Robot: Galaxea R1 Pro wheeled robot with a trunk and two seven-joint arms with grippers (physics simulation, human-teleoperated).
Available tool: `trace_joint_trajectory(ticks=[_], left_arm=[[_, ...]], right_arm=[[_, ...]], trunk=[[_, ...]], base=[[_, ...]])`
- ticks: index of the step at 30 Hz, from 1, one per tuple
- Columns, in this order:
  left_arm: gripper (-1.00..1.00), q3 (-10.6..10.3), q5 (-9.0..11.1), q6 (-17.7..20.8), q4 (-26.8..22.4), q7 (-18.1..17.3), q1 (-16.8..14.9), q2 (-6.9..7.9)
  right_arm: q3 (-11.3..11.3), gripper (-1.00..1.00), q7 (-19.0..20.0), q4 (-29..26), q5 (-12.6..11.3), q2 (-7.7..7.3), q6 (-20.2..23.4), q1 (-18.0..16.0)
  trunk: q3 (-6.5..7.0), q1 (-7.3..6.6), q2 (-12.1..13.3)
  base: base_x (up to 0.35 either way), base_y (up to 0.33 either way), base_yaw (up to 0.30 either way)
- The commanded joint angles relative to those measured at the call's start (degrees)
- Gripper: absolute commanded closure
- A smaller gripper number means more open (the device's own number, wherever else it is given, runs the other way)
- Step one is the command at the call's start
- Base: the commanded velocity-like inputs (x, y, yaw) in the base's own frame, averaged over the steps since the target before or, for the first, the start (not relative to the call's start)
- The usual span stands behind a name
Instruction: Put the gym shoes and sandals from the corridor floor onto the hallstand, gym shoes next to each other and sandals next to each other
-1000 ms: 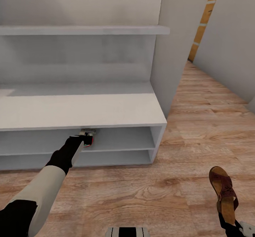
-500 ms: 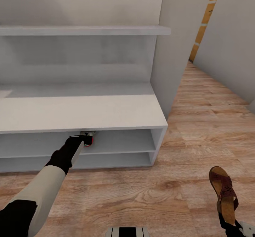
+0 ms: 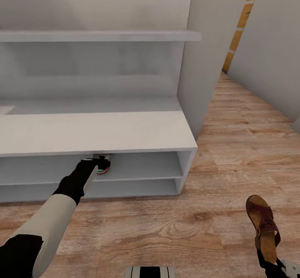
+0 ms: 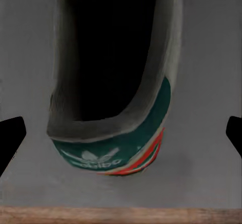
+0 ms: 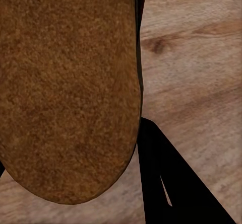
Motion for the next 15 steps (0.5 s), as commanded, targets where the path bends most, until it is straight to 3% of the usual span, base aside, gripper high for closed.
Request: trace_joint_trajectory(ticks=[1, 9, 15], left_arm=[[-1.0, -0.3, 0.2, 0.3, -0.1, 0.9, 0.0, 0.08], [-1.0, -0.3, 0.3, 0.1, 0.0, 2.3, 0.0, 0.08], [-1.0, -0.3, 0.2, 0.1, 0.0, 2.3, 0.0, 0.17]], right_arm=[[-0.2, 1.0, 0.7, 0.1, -0.7, 0.01, 0.0, 0.0], [-0.2, 1.0, 0.7, 0.1, -0.7, 0.01, 0.0, 0.0], [-0.2, 1.0, 0.7, 0.1, -0.7, 0.01, 0.0, 0.0]], trunk=[[-0.04, -0.01, 0.0], [-0.04, -0.01, 0.0], [-0.04, -0.01, 0.0]], base=[[0.0, 0.0, 0.0], [-0.002, 0.001, 0.0], [-0.218, 0.074, 0.0]])
